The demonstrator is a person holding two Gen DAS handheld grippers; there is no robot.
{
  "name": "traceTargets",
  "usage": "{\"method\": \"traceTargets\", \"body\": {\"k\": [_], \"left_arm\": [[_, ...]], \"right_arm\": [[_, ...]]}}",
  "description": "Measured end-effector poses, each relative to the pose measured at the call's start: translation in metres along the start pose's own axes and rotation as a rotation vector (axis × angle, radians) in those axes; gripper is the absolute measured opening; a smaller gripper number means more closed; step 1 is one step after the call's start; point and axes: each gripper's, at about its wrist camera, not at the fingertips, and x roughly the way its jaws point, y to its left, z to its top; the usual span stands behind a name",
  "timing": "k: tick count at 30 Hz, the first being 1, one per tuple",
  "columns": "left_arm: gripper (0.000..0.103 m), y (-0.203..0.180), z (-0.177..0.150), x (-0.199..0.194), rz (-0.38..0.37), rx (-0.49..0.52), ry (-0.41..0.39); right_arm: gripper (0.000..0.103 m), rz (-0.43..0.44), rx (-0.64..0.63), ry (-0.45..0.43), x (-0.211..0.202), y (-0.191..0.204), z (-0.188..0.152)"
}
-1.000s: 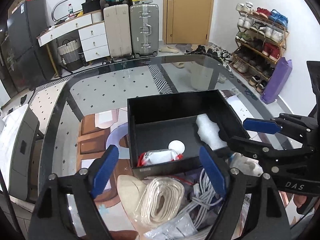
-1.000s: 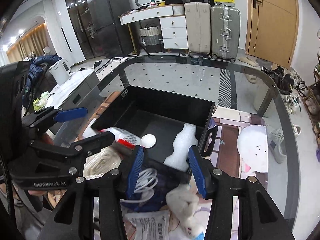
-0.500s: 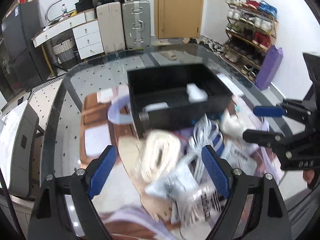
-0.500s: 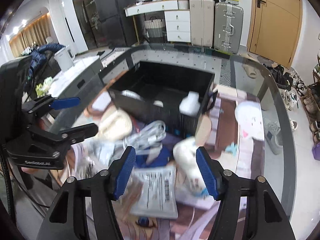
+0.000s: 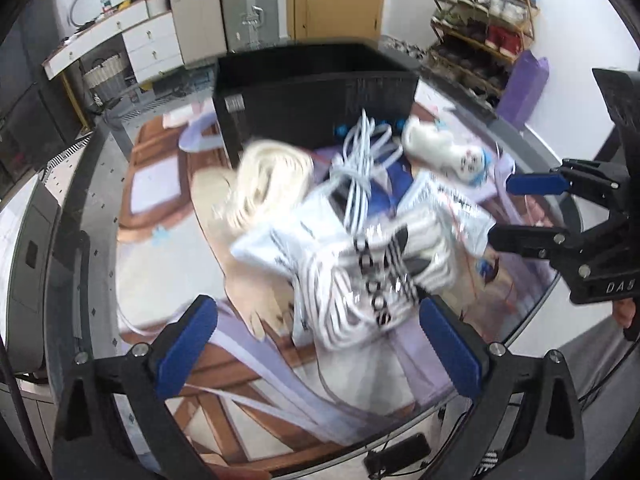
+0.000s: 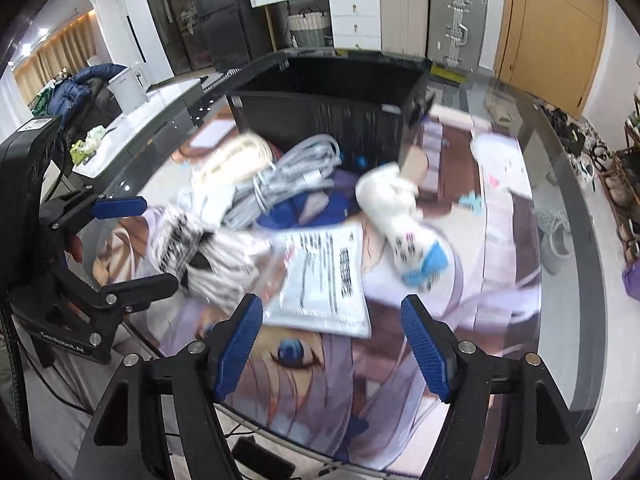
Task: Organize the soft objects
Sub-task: 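Withdraw both tools from the box back over the table items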
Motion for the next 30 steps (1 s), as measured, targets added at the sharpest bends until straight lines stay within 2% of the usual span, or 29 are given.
{"method": "traceTargets", "body": {"k": [7,19,22,24,27,30], "left_arm": [[0.103,0.003,-0.012,0.017,0.027,-0.015,0.066],[0.103,0.000,-0.018,0.014,0.037,-0.025,0.026],[0.103,-0.004,-0.016,0.012,-0.017,0.036,0.087],[0.103,-0.010,-0.015,0.004,-0.055,0.088,0.058],[0.103,-0.022,-0.013,-0.006,-0.005,0.157,0.010],[0.102,-0.031,-0.012,-0.005,-0.005,0.191,0.003]], "right_arm": [[0.073,-0.008,0.023,0.023,0.007,-0.008,-0.004],[0.073,-0.009,0.026,0.034,0.011,-0.008,-0.001],[0.073,-0.011,0.021,0.031,0.011,-0.008,0.001],[0.073,-0.008,0.021,0.029,0.011,-0.007,0.002],[0.073,-0.002,0.019,0.020,0.009,-0.006,0.004],[0.073,-0.007,0.003,0.004,0.007,-0.001,0.008]]}}
